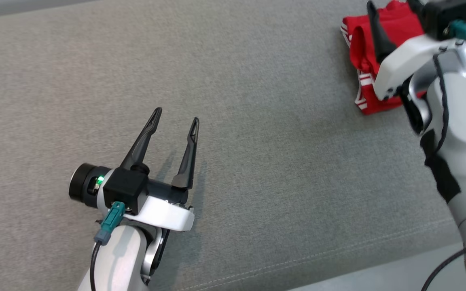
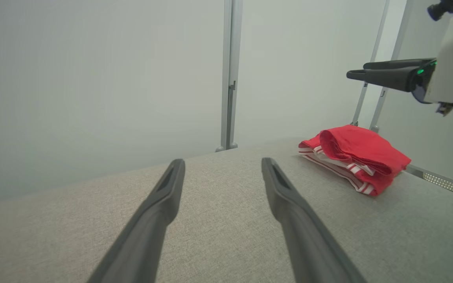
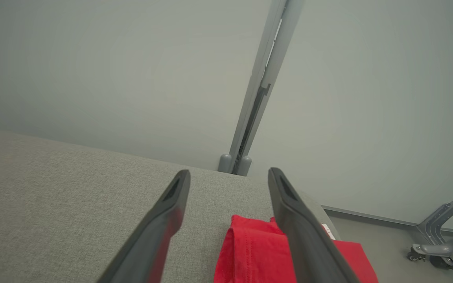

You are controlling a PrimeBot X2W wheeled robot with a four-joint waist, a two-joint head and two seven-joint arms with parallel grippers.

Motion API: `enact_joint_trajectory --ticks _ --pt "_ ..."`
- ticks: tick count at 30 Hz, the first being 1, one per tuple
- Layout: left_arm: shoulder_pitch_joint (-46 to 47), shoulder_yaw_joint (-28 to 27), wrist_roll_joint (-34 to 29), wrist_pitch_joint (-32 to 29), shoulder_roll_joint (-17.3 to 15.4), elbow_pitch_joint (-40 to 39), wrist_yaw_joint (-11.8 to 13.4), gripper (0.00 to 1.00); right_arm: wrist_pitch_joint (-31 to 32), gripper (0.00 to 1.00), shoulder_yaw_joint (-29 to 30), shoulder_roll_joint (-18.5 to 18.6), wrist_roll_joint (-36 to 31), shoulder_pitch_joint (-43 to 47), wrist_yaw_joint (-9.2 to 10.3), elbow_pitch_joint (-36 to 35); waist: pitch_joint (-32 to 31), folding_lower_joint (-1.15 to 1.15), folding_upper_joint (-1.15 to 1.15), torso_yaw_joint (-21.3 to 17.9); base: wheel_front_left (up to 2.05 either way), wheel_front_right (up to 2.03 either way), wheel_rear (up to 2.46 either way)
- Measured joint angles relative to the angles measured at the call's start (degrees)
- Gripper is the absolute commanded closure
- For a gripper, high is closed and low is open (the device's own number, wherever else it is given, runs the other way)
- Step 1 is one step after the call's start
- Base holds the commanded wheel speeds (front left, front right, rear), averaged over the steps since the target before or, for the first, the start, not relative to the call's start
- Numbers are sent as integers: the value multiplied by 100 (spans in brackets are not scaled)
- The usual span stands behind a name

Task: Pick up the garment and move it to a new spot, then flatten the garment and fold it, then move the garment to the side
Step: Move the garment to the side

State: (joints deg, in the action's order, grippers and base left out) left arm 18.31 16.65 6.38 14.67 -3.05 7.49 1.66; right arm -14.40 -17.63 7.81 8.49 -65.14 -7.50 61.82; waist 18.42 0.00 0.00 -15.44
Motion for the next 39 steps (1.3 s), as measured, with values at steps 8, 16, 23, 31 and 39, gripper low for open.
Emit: enact_joint_trajectory --ticks 8,16,23,31,39 --pt "-471 -310 314 0 33 24 246 0 0 0 269 -70 68 1387 0 -1241 -550 0 0 389 0 0 0" --pt "-1075 -639 513 -1 44 78 404 0 -1 0 691 -207 126 2891 0 -2486 -1202 0 0 662 0 0 0" --pt "-1436 -756 622 -1 44 -31 398 0 0 0 989 -252 233 4064 0 -3315 -1664 0 0 843 0 0 0" --pt "-1739 -884 531 -1 44 -299 390 0 -1 0 1227 -170 686 5144 1 -4513 -1934 0 0 1002 0 0 0" --pt "-2121 -1046 310 -1 43 -420 446 0 -1 0 1176 -94 935 6017 1 -5211 -2129 0 0 1107 0 0 0"
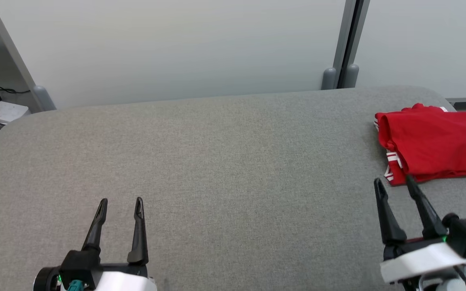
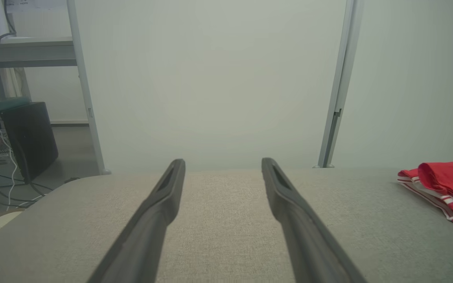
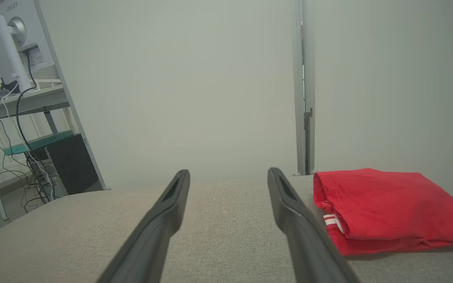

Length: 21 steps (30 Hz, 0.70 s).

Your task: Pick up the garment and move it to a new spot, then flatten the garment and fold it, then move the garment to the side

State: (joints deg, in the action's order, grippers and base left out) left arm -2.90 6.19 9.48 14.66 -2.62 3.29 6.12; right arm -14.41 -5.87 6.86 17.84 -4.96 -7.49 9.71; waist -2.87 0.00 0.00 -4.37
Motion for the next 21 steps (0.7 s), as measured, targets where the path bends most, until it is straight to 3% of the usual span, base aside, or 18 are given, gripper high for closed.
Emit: enact_joint_trajectory --ticks 7,18,19,21 --pt "-261 -82 -24 0 -4 -9 8 0 0 0 -51 36 97 549 0 -321 -129 0 0 74 0 0 0" --pt "-277 -81 -22 0 -4 31 20 0 0 0 -84 44 97 620 0 -327 -208 0 0 112 0 0 0" --pt "-277 -82 -23 0 -4 37 47 100 0 100 -84 44 97 620 0 -327 -210 0 0 114 0 0 0" --pt "-287 -76 -22 -2 4 126 55 100 8 100 -88 23 96 645 0 -255 -212 0 0 114 0 0 0"
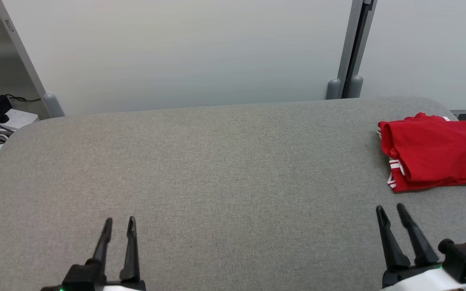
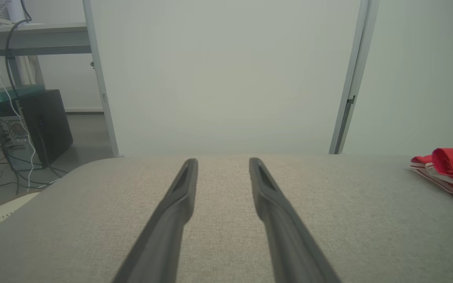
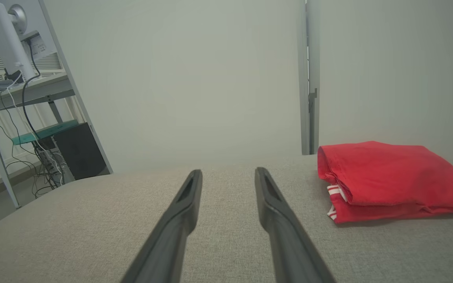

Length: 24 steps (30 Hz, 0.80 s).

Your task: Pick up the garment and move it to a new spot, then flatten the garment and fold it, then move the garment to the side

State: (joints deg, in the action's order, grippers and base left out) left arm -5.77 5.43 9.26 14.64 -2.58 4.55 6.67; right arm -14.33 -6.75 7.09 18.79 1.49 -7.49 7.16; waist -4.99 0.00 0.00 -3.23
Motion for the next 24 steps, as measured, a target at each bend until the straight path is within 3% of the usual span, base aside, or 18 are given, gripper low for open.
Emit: enact_joint_trajectory --ticks 5,24 --pt "-235 25 84 -31 36 305 -7 100 22 100 -37 -105 62 271 0 302 6 0 0 5 0 0 0" --pt "-179 -85 1307 -337 32 428 -188 100 291 100 125 -124 1192 240 0 352 87 2 0 55 0 0 0"
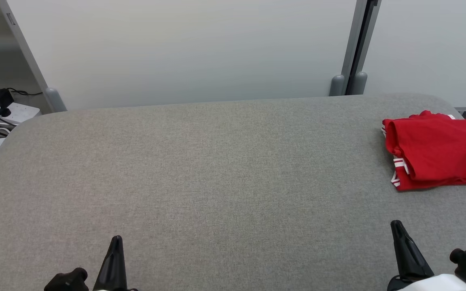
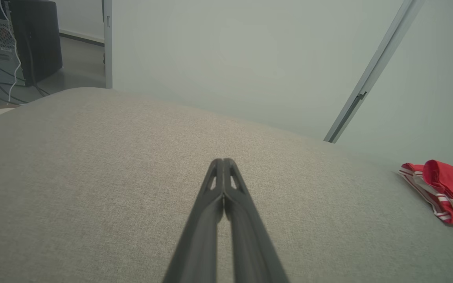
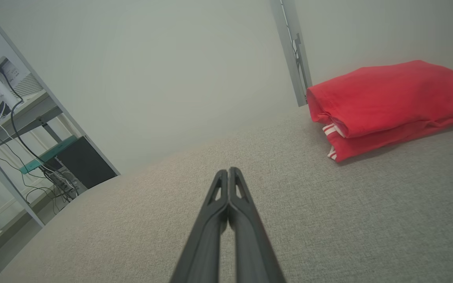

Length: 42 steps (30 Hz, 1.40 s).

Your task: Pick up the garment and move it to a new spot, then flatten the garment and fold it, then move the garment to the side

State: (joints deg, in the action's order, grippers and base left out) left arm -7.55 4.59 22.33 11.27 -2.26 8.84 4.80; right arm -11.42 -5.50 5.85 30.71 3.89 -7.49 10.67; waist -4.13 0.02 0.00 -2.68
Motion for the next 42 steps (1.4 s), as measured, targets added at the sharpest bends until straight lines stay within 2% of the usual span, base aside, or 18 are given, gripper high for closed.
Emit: enact_joint_trajectory --ticks 42 --pt "380 -338 2785 -676 -12 255 -476 100 666 100 479 -100 2459 -303 0 174 172 -1 0 107 0 0 0"
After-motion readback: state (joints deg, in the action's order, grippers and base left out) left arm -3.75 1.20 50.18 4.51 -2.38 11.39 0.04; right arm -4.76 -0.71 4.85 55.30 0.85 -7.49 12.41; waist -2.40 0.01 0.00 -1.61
